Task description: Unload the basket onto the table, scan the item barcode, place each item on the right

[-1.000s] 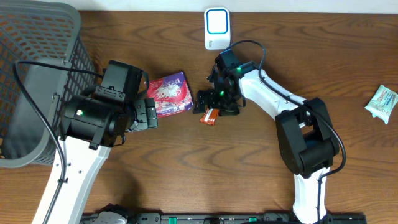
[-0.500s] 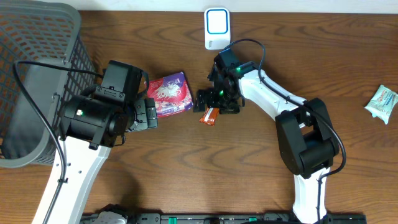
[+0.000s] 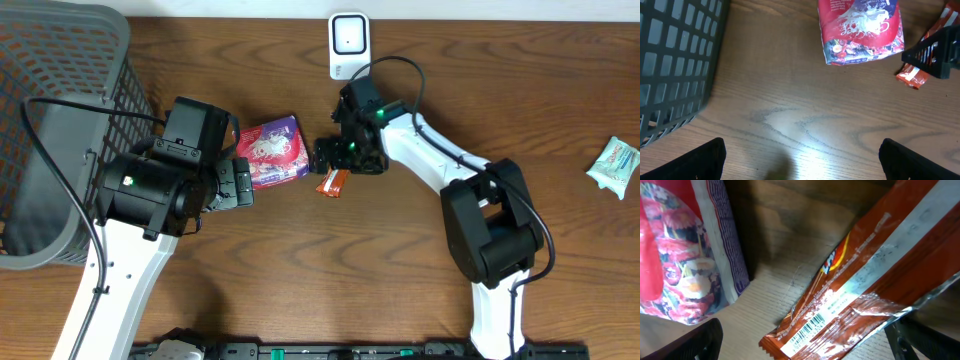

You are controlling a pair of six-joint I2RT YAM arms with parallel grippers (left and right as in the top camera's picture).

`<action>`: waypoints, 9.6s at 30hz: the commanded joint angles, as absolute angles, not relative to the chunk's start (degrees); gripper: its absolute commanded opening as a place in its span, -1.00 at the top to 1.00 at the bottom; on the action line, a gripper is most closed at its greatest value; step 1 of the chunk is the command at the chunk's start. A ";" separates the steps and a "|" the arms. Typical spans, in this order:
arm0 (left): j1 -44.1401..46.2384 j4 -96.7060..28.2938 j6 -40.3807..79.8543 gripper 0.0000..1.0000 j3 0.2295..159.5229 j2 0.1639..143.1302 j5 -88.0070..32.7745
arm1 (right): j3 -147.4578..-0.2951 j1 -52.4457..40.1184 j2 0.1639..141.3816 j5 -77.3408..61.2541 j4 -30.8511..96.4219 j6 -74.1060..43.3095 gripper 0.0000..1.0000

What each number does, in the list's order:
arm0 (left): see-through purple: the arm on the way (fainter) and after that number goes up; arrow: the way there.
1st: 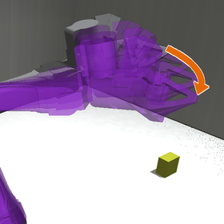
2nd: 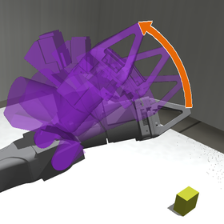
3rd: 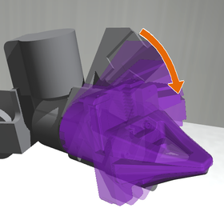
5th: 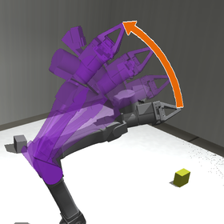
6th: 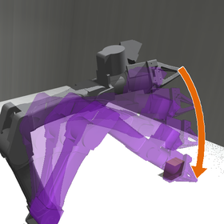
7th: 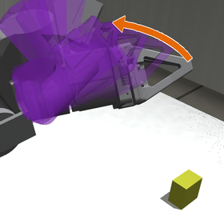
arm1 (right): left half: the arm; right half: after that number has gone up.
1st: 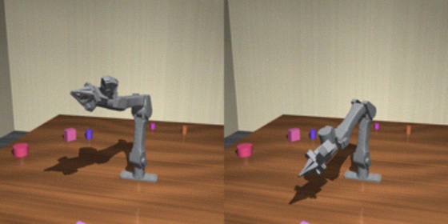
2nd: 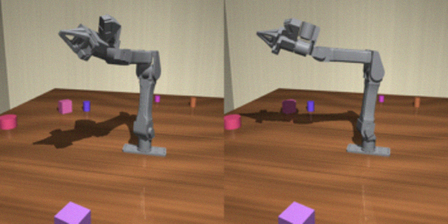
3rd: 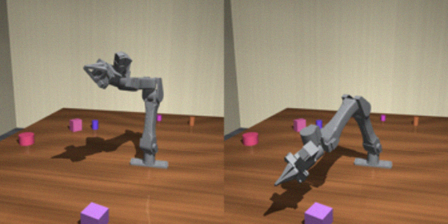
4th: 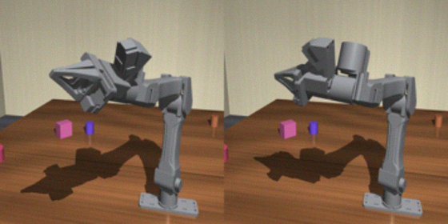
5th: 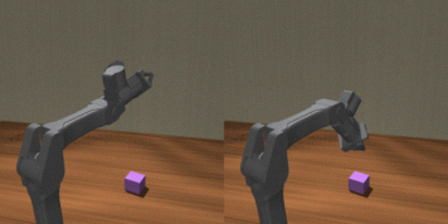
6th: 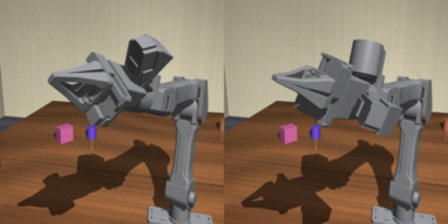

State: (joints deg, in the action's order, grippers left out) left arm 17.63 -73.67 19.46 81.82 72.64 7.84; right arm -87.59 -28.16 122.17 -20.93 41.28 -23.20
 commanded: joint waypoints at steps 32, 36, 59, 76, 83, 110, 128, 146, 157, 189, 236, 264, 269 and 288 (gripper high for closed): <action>17.32 -73.91 19.35 -0.96 81.60 72.66 8.01 | -77.87 -28.73 121.32 -14.57 37.65 -34.11 0.98; 17.32 -73.91 19.35 -0.96 81.58 72.66 8.01 | -79.00 -28.23 119.46 -15.31 38.68 -29.15 0.98; 17.32 -73.91 19.35 -0.96 81.60 72.66 8.01 | -80.51 -28.80 114.83 55.64 55.16 -23.09 0.98; 17.32 -73.91 19.33 -0.96 81.60 72.66 8.01 | -86.39 -28.25 119.24 34.22 59.81 -21.80 0.33; 17.32 -73.91 19.33 -0.96 81.60 72.66 8.01 | -97.73 -22.55 118.58 29.23 65.36 -11.73 -0.22; 17.32 -73.91 19.33 -0.96 81.60 72.66 8.01 | -97.08 6.02 119.37 -16.25 60.62 3.09 0.38; 17.32 -73.91 19.35 -0.96 81.60 72.66 8.01 | -91.44 -8.47 119.42 18.28 51.05 -0.19 0.11; 17.32 -73.91 19.33 -0.96 81.60 72.66 8.01 | -76.79 -9.82 120.11 21.32 34.87 -3.73 0.21; 17.32 -73.91 19.35 -0.96 81.60 72.66 8.01 | -82.28 -6.33 120.09 -11.11 38.46 -4.93 0.98; 17.32 -73.91 19.33 -0.96 81.60 72.66 8.01 | -82.02 18.55 123.20 -41.95 48.45 -7.07 0.97; 17.32 -73.91 19.33 -0.96 81.60 72.66 8.01 | -82.94 11.38 123.22 -33.93 50.35 -8.95 -0.22; 17.32 -73.91 19.35 -0.96 81.60 72.66 8.01 | -70.63 8.19 123.28 -41.04 30.98 -14.48 0.98; 17.32 -73.91 19.33 -0.95 81.60 72.66 8.01 | -72.23 7.40 123.26 -57.56 22.68 -22.70 0.98; 17.32 -73.91 19.35 -0.96 81.60 72.66 8.01 | -72.40 -7.66 123.26 -30.39 -44.34 -79.31 0.98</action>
